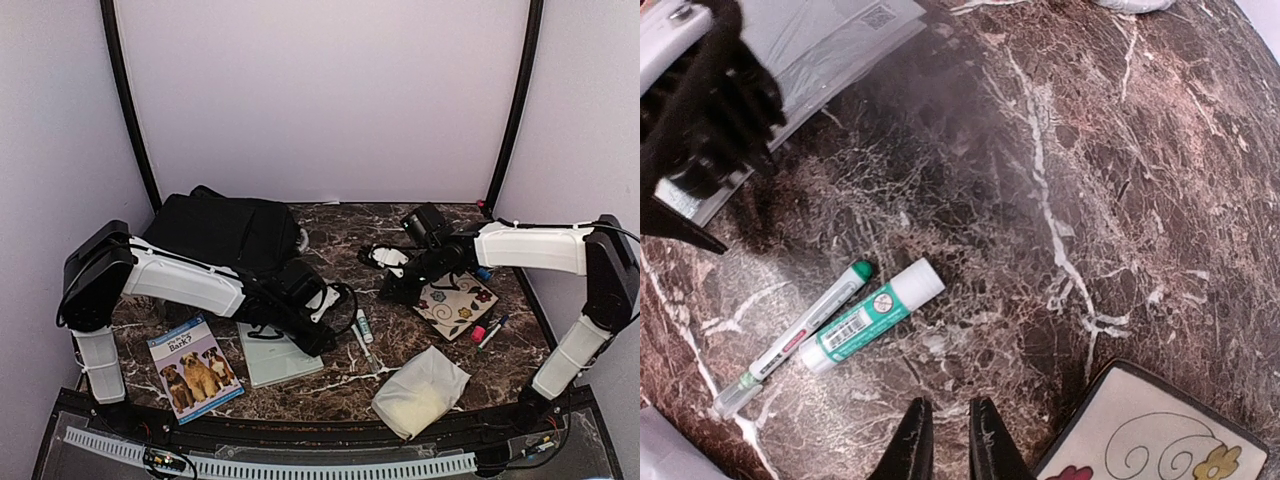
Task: Pack the student bag
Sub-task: Move the book to the center of the board, then move the pen to the center of the board.
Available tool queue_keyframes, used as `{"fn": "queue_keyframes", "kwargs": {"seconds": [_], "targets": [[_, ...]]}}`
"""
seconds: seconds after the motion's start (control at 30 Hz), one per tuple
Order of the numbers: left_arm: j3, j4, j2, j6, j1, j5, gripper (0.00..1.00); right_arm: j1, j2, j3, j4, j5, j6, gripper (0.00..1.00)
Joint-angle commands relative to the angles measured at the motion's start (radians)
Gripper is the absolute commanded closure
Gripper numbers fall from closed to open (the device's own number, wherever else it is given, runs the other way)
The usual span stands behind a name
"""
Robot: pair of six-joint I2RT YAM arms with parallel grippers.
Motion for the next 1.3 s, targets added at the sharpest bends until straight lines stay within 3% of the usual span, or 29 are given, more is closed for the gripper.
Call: {"fn": "queue_keyframes", "kwargs": {"seconds": [0.0,0.57,0.77,1.03,1.27], "targets": [[-0.052,-0.223,-0.059,0.028,-0.002,-0.046,0.53,0.012,0.064,0.054,0.039,-0.041,0.023,0.86],[-0.267,-0.230,-0.321,-0.105,-0.002,-0.163,0.57,0.189,0.254,0.118,0.064,-0.188,0.073,0.86],[-0.269,-0.188,-0.442,-0.122,-0.002,-0.256,0.51,0.189,0.310,0.124,0.072,-0.087,0.099,0.88],[-0.314,-0.071,-0.548,-0.128,-0.002,-0.280,0.51,0.188,0.269,0.036,0.105,0.118,0.032,0.89],[-0.296,-0.052,-0.542,-0.097,-0.002,-0.318,0.49,0.181,0.221,-0.018,0.086,0.157,0.010,0.89]]}}
